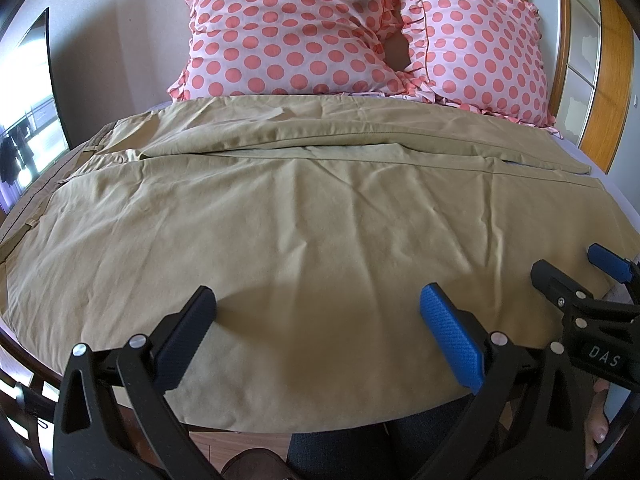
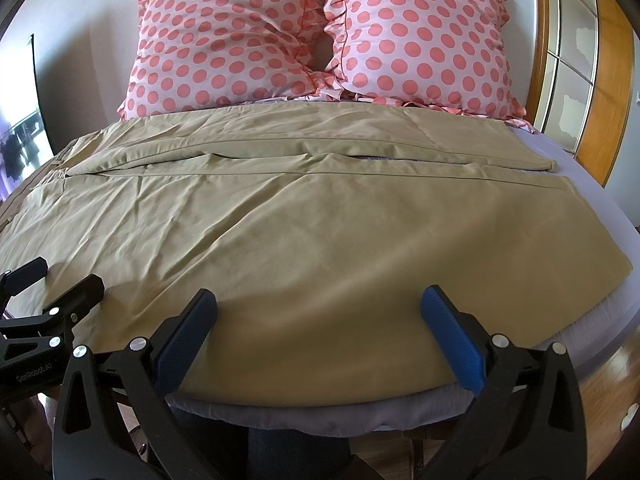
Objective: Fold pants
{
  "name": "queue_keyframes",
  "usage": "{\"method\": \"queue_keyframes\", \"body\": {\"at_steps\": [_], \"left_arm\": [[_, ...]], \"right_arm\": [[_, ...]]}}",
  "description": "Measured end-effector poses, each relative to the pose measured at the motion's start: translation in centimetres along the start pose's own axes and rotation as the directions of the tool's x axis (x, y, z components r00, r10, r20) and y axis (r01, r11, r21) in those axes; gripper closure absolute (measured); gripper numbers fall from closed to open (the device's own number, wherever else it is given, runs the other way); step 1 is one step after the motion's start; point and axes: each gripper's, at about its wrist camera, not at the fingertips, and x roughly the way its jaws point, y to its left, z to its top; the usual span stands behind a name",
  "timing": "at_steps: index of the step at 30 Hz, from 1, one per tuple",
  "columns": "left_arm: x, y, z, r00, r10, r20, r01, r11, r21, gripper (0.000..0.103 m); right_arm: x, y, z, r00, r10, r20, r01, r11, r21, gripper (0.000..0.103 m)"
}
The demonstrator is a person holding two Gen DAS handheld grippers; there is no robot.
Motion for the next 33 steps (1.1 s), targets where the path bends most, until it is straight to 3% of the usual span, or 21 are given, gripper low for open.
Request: {"method": "queue_keyframes", "body": {"at_steps": [28, 33], "left_arm": [[0.0, 0.0, 0.0, 1.0, 0.0, 0.002, 0.0, 1.0, 0.0, 0.002], [0.0, 0.0, 0.0, 1.0, 0.0, 0.003, 0.0, 1.0, 0.001, 0.002]], "right_arm": [[0.1, 0.1, 0.0, 1.0, 0.0, 0.001, 0.0, 1.0, 0.0, 0.001], [0.2, 1.6, -0.6, 1.0, 0.001, 0.008, -0.001, 1.0, -0.001, 0.001]]}}
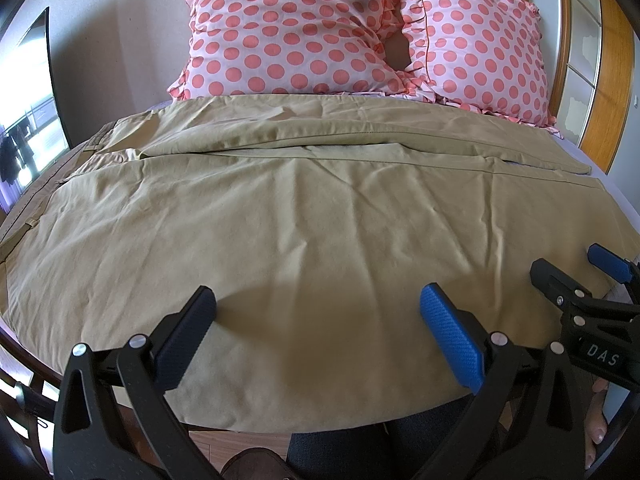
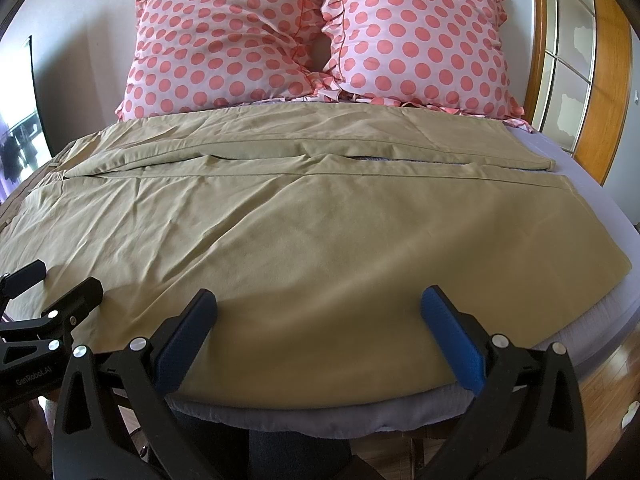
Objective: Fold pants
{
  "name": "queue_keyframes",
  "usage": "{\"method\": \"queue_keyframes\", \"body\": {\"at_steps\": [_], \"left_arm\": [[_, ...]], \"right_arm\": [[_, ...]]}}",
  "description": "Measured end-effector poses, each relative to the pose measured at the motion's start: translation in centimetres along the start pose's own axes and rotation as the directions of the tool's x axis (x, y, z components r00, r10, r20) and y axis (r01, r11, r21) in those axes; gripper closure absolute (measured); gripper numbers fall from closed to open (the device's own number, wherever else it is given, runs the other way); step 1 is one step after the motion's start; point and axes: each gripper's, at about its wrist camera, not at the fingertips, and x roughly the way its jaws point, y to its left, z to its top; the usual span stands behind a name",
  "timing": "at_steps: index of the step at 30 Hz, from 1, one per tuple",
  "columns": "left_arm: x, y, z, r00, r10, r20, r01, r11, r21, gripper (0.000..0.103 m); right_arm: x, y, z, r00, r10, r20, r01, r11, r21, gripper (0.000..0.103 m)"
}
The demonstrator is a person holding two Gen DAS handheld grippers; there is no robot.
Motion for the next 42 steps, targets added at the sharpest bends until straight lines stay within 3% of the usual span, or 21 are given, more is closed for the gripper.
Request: {"method": "queue_keyframes", "body": {"at_steps": [2, 5, 8, 13, 15, 17, 20, 24, 26, 28, 29, 31, 32, 35, 39, 42], "left_arm": [[0.0, 0.1, 0.0, 1.0, -0.005, 0.0, 0.005, 1.0, 0.0, 0.002], [-0.3, 0.7, 0.6, 1.0, -0.017, -0.011, 0.017, 1.0, 0.001, 0.002], [-1.3, 1.9, 1.3, 0.999, -0.012, 0.031, 0.013, 1.0, -0.017, 0.002], [-2.7, 2.8, 3.3, 0.992, -0.031, 0.123, 0.035, 0.999, -0.031, 0.002], [-2.8, 2.9, 3.8, 0.989, -0.034, 0.142, 0.039, 0.999, -0.027, 0.002], [-2.7, 2.8, 4.3, 0.986, -0.048, 0.16, 0.052, 0.998, -0.024, 0.002], [-2.3, 2.8, 4.7, 0.983, -0.059, 0.171, 0.063, 0.998, -0.017, 0.002], [-1.2, 2.6, 5.3, 0.984, -0.053, 0.172, 0.053, 0.999, 0.007, 0.002], [-0.6, 2.6, 5.6, 0.984, -0.059, 0.17, 0.058, 0.998, 0.009, 0.002], [0.1, 2.5, 5.9, 0.984, -0.067, 0.165, 0.067, 0.998, 0.01, 0.002], [0.3, 2.4, 5.9, 0.984, -0.069, 0.163, 0.068, 0.998, 0.01, 0.002], [0.7, 2.4, 6.0, 0.985, -0.072, 0.158, 0.071, 0.997, 0.007, 0.002], [0.8, 2.4, 6.0, 0.985, -0.071, 0.157, 0.071, 0.997, 0.004, 0.002], [0.9, 2.5, 5.9, 0.985, -0.067, 0.161, 0.069, 0.998, -0.008, 0.002], [0.3, 3.0, 5.7, 0.983, -0.059, 0.172, 0.064, 0.998, -0.024, 0.002], [-0.6, 3.6, 5.4, 0.98, -0.058, 0.19, 0.067, 0.997, -0.041, 0.002]], "right_arm": [[-0.4, -1.4, 0.0, 1.0, 0.013, 0.026, -0.013, 1.0, -0.014, 0.001], [0.2, -2.7, 1.6, 0.999, 0.041, -0.01, -0.041, 0.999, -0.021, 0.001], [-0.5, -6.2, 6.2, 0.999, -0.021, 0.044, 0.019, 0.999, 0.046, 0.001], [3.7, -14.0, 17.1, 0.986, -0.165, -0.025, 0.167, 0.963, 0.21, 0.001], [7.5, -16.9, 20.7, 0.972, -0.219, -0.089, 0.236, 0.929, 0.285, 0.012], [12.2, -20.3, 23.5, 0.953, -0.241, -0.185, 0.295, 0.877, 0.379, 0.033], [17.1, -24.0, 25.1, 0.935, -0.231, -0.268, 0.339, 0.802, 0.492, 0.043], [22.7, -27.0, 25.8, 0.899, -0.238, -0.367, 0.421, 0.695, 0.582, 0.043], [24.1, -27.4, 26.1, 0.886, -0.252, -0.39, 0.45, 0.673, 0.586, 0.042], [25.3, -27.5, 26.4, 0.856, -0.304, -0.418, 0.506, 0.658, 0.558, 0.042], [25.8, -27.3, 26.5, 0.829, -0.352, -0.434, 0.55, 0.654, 0.52, 0.042], [26.2, -26.9, 26.3, 0.812, -0.396, -0.43, 0.575, 0.672, 0.467, 0.045], [26.2, -26.7, 26.1, 0.821, -0.399, -0.409, 0.563, 0.688, 0.459, 0.06], [25.4, -26.3, 25.0, 0.85, -0.399, -0.343, 0.522, 0.717, 0.461, 0.089], [22.6, -28.4, 22.3, 0.949, -0.221, -0.226, 0.315, 0.7, 0.641, 0.099], [17.3, -28.7, 20.0, 0.99, -0.13, -0.055, 0.131, 0.7, 0.702, 0.099]]}}
